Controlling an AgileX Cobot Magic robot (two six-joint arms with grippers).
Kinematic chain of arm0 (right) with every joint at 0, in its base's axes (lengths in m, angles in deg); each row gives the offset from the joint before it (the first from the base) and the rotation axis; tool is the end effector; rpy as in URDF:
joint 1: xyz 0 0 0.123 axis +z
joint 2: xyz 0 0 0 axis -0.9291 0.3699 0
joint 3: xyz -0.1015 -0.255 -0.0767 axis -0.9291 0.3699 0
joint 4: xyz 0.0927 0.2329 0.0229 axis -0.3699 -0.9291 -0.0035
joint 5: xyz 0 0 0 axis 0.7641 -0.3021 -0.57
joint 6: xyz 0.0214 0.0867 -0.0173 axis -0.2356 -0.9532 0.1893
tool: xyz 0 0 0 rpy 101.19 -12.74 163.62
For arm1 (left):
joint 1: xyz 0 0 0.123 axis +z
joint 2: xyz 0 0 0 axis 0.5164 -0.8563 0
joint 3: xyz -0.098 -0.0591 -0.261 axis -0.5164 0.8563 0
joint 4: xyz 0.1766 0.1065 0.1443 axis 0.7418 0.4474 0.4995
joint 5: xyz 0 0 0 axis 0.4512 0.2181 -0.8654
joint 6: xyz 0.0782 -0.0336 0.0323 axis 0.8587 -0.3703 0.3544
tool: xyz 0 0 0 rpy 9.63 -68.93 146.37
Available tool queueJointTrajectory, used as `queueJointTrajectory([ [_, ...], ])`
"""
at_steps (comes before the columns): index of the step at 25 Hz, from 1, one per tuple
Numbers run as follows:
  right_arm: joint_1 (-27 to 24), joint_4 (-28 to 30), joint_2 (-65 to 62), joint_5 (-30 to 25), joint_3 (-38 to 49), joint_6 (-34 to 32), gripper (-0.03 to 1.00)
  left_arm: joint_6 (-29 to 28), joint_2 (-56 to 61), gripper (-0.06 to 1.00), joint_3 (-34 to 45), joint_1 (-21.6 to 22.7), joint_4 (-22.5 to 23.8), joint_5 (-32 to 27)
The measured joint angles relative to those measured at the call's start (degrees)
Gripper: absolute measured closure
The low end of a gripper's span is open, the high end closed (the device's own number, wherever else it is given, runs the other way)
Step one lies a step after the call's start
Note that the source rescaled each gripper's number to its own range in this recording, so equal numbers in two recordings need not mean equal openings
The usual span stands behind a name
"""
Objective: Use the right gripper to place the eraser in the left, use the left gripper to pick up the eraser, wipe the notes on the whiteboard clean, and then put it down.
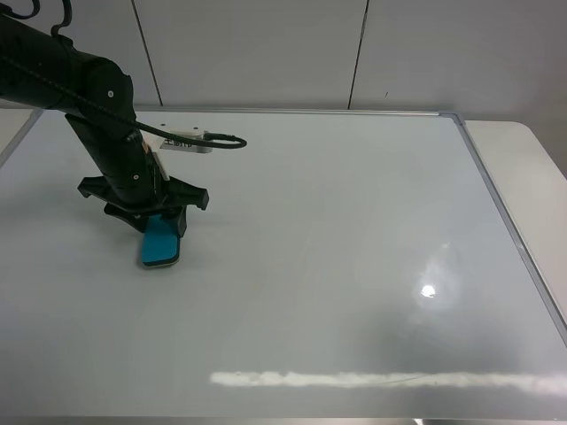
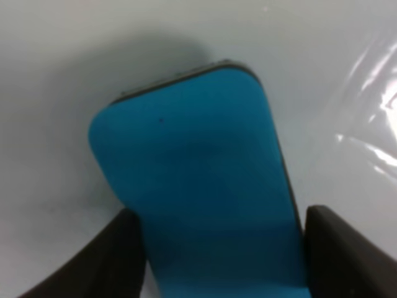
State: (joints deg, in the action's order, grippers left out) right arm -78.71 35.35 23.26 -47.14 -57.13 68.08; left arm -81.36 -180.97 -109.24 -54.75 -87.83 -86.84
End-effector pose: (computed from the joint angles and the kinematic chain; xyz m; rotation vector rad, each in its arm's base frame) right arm -0.0059 0.0002 0.2788 0.1752 2.0307 -0.1330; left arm 0.3092 -0.1360 0.1420 0.1547 2.9581 -0.1076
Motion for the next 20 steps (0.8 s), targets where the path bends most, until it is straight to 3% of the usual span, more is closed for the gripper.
queueJointTrajectory([
  [8, 0.0, 0.0, 0.0, 0.0, 0.0, 0.0, -0.03, -1.8, 0.0, 0.94, 0.0, 0.0, 0.5, -2.2],
  [9, 0.0, 0.0, 0.0, 0.0, 0.0, 0.0, -0.03, -2.0, 0.0, 0.9, 0.0, 0.0, 0.5, -2.2],
  [14, 0.0, 0.0, 0.0, 0.0, 0.0, 0.0, -0.03, -2.4, 0.0, 0.08, 0.0, 0.0, 3.3, 0.1],
  [15, 0.0, 0.0, 0.0, 0.0, 0.0, 0.0, -0.03, -2.4, 0.1, 0.0, 0.0, 0.0, 4.1, 1.0],
  [20, 0.0, 0.0, 0.0, 0.0, 0.0, 0.0, -0.03, -2.4, 3.2, -0.05, 0.0, -1.2, 6.1, 1.8],
])
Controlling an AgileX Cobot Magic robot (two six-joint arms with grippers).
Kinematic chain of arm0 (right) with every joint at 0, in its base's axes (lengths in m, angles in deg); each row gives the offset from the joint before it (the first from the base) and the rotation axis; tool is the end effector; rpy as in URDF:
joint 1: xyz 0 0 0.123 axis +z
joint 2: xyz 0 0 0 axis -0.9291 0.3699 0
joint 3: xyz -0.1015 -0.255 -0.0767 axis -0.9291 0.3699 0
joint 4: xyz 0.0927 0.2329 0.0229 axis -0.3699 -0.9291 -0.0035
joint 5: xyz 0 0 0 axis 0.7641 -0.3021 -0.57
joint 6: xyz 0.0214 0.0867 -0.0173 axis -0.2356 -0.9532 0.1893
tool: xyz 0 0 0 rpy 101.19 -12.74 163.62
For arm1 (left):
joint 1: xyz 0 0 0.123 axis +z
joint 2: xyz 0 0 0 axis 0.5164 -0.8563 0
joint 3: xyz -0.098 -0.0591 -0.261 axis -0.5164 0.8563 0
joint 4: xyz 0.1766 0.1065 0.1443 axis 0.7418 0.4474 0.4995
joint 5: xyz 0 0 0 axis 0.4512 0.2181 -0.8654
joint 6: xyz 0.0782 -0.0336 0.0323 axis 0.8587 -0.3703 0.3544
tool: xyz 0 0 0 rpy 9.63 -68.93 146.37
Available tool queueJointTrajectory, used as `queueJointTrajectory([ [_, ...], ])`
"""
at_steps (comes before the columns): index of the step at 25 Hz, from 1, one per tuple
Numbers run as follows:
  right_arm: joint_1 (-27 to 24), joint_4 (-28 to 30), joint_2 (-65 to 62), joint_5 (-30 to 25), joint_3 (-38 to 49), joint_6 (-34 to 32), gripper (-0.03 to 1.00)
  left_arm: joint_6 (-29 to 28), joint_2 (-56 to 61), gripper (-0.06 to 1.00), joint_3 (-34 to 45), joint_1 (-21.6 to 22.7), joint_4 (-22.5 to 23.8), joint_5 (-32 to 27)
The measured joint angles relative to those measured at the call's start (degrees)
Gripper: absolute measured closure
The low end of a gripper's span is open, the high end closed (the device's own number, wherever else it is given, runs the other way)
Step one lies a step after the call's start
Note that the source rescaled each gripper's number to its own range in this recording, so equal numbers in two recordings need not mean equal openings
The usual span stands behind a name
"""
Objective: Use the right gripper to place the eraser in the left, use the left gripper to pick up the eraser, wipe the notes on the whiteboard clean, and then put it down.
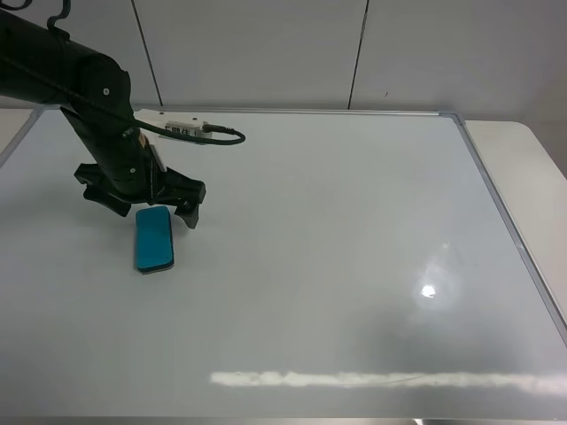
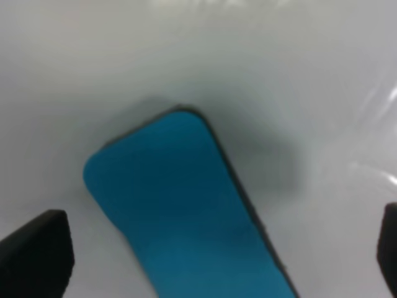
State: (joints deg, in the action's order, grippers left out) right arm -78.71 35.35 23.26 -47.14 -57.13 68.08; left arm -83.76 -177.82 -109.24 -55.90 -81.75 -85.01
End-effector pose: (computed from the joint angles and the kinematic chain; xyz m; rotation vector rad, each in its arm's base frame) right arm -0.0059 0.0002 0.2788 0.1752 2.0307 -0.1330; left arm 0.3100 -0.1376 0.1615 0.2292 2.8487 -0.0620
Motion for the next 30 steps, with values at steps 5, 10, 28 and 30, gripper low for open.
queueJointTrajectory([
  [5, 0.0, 0.0, 0.0, 0.0, 0.0, 0.0, -0.03, 0.0, 10.0, -0.05, 1.7, -0.4, 0.3, 0.7],
  [10, 0.0, 0.0, 0.0, 0.0, 0.0, 0.0, -0.03, 0.0, 24.6, -0.05, 7.4, -0.4, 1.1, 1.9],
  [28, 0.0, 0.0, 0.0, 0.0, 0.0, 0.0, -0.03, 0.1, 77.9, -0.06, 20.6, 14.5, 4.0, -12.2],
  [30, 0.0, 0.0, 0.0, 0.0, 0.0, 0.0, -0.03, 0.2, 83.0, -0.06, 20.7, 14.6, 4.1, -14.7],
])
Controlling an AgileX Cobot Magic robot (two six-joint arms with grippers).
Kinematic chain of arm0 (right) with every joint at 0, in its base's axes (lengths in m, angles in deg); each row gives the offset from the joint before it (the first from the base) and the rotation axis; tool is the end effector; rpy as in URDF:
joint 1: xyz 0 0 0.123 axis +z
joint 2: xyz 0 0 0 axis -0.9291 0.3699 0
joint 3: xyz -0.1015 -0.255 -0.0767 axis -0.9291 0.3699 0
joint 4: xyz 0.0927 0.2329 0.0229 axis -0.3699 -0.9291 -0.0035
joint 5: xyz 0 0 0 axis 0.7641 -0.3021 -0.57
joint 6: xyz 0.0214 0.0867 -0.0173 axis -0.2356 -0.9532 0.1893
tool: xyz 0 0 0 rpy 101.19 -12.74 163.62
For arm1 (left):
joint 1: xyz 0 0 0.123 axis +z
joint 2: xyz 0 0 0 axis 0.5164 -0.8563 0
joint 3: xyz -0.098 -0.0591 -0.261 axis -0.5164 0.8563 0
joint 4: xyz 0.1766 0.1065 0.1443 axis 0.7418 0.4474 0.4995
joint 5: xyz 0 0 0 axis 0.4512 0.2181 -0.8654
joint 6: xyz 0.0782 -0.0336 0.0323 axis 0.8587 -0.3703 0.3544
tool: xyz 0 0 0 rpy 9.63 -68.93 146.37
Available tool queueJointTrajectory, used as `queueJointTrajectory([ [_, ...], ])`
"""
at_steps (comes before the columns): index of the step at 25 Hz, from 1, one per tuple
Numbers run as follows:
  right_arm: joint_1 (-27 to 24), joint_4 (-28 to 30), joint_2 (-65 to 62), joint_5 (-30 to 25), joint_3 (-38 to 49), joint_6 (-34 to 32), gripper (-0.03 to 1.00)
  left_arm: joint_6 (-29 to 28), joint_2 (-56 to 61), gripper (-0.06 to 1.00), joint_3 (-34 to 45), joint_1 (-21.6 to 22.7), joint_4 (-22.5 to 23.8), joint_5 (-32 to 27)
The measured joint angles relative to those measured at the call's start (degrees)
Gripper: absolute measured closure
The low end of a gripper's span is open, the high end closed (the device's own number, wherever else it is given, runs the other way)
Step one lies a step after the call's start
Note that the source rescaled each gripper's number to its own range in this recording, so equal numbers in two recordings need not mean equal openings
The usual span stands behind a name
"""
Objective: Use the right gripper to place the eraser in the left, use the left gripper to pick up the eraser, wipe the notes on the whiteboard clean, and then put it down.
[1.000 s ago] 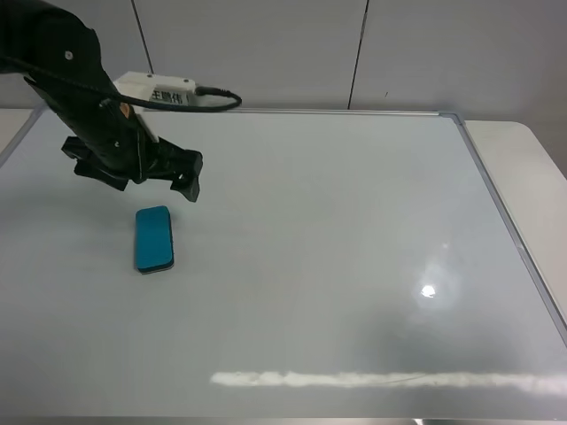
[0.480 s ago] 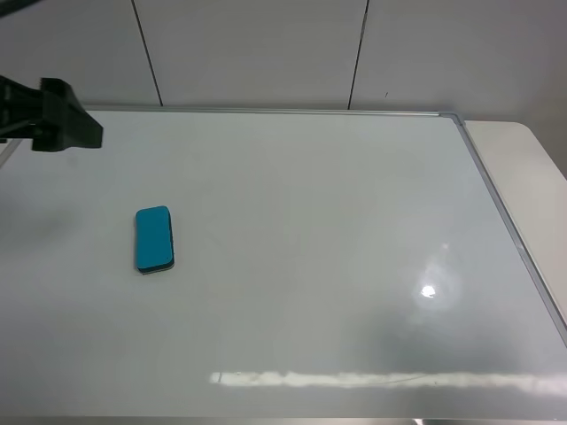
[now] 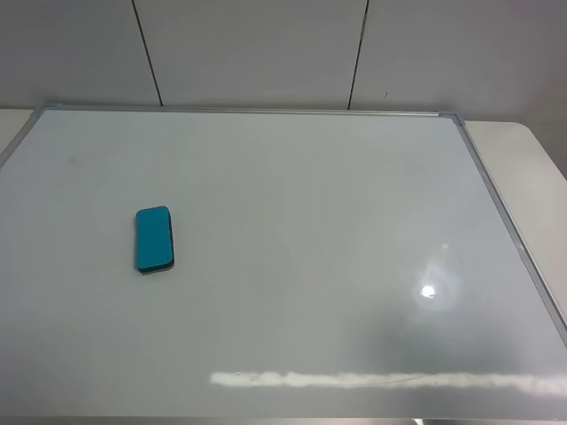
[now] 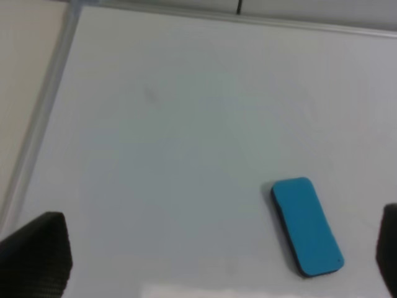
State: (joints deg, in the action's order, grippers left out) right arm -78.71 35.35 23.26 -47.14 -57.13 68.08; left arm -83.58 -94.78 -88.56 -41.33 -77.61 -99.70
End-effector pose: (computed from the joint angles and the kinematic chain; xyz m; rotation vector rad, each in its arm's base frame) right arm -0.0059 0.0002 0.2788 0.1752 2.0307 -0.1330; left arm 0.0525 0.0025 0.3403 -0.1355 2.0176 -0.1283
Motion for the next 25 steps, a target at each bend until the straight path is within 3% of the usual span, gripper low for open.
queueJointTrajectory([
  [8, 0.0, 0.0, 0.0, 0.0, 0.0, 0.0, -0.03, 0.1, 11.9, -0.06, 0.0, 0.0, 2.8, -9.6],
  [17, 0.0, 0.0, 0.0, 0.0, 0.0, 0.0, -0.03, 0.1, 20.9, -0.06, 6.6, 0.9, 3.2, -12.2],
  [25, 0.0, 0.0, 0.0, 0.0, 0.0, 0.0, -0.03, 12.3, 21.0, -0.06, 10.0, 14.6, -4.6, -10.9],
])
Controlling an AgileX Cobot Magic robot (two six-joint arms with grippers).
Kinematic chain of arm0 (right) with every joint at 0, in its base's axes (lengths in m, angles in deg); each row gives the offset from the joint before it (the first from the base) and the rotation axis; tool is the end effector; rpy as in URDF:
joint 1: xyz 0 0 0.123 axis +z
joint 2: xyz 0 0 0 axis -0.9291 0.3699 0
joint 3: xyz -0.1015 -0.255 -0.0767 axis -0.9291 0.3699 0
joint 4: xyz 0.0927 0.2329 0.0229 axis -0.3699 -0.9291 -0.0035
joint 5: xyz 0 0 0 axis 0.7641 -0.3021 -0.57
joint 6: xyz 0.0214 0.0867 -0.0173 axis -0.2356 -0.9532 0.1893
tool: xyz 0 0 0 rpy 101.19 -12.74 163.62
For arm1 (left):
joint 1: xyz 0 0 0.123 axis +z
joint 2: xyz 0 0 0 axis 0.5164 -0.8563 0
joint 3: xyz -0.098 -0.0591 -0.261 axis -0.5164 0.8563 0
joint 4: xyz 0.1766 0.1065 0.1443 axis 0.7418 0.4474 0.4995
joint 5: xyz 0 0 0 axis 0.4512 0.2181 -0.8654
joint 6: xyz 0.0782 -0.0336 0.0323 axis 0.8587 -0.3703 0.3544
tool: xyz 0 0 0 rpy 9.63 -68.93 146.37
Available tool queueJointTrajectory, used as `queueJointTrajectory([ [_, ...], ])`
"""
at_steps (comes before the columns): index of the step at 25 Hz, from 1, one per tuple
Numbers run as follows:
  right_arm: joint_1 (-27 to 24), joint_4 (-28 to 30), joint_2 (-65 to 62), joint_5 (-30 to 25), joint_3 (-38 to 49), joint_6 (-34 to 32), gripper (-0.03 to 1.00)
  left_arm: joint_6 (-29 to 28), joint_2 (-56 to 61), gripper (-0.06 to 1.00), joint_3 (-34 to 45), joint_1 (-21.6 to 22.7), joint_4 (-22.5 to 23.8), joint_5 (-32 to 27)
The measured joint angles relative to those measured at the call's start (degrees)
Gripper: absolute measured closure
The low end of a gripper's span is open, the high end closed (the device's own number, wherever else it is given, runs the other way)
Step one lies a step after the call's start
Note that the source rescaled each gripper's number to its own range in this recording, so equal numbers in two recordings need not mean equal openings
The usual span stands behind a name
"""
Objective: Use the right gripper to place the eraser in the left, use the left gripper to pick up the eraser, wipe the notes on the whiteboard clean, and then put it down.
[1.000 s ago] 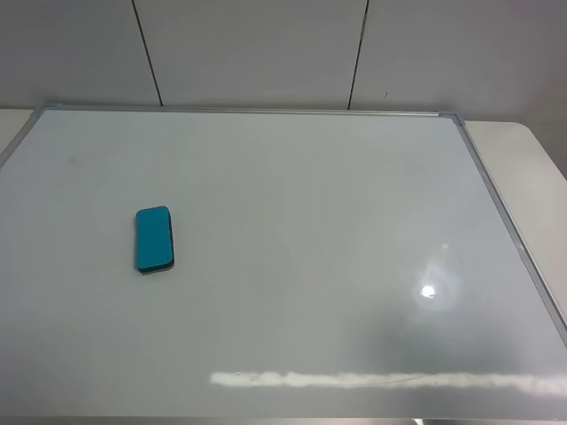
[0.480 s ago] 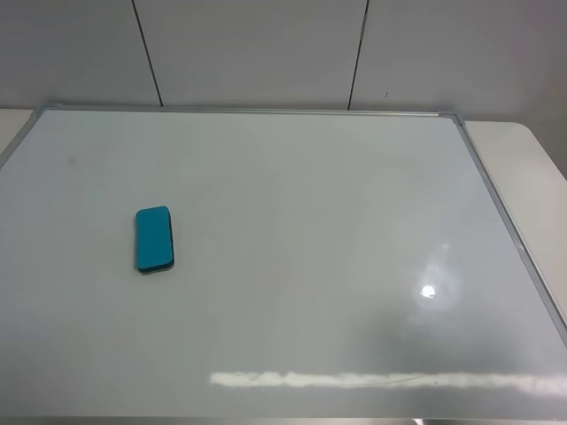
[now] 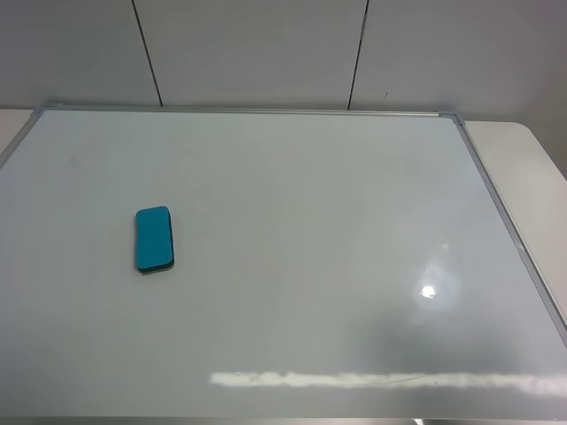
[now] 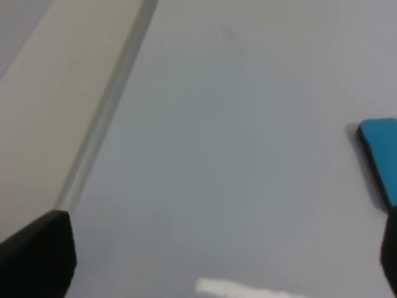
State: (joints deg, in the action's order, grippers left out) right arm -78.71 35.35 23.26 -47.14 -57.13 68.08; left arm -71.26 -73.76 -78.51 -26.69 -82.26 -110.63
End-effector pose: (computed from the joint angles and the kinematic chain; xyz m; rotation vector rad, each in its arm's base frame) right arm -0.0059 0.0002 0.2788 0.1752 2.0307 -0.1330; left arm -0.0082 0.0065 0.2805 -0.2106 2.0170 0.0750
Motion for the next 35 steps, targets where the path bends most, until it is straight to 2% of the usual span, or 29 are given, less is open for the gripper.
queueJointTrajectory([
  [3, 0.0, 0.0, 0.0, 0.0, 0.0, 0.0, -0.03, 3.0, 0.0, -0.06, 0.3, 2.1, -2.0, 0.2],
  [12, 0.0, 0.0, 0.0, 0.0, 0.0, 0.0, -0.03, 3.6, 0.0, -0.06, 0.4, 2.3, -2.5, 0.2],
  [15, 0.0, 0.0, 0.0, 0.0, 0.0, 0.0, -0.03, 2.7, 0.0, -0.06, 0.4, -0.1, -2.5, 0.2],
  [18, 0.0, 0.0, 0.0, 0.0, 0.0, 0.0, -0.03, 2.2, 0.0, -0.06, 0.4, -4.9, -2.5, 0.2],
  [21, 0.0, 0.0, 0.0, 0.0, 0.0, 0.0, -0.03, 1.8, 0.0, -0.06, 0.4, -7.9, -2.5, 0.2],
  [35, 0.0, 0.0, 0.0, 0.0, 0.0, 0.0, -0.03, 1.4, 0.0, -0.06, 0.4, -7.9, -2.4, 0.2],
])
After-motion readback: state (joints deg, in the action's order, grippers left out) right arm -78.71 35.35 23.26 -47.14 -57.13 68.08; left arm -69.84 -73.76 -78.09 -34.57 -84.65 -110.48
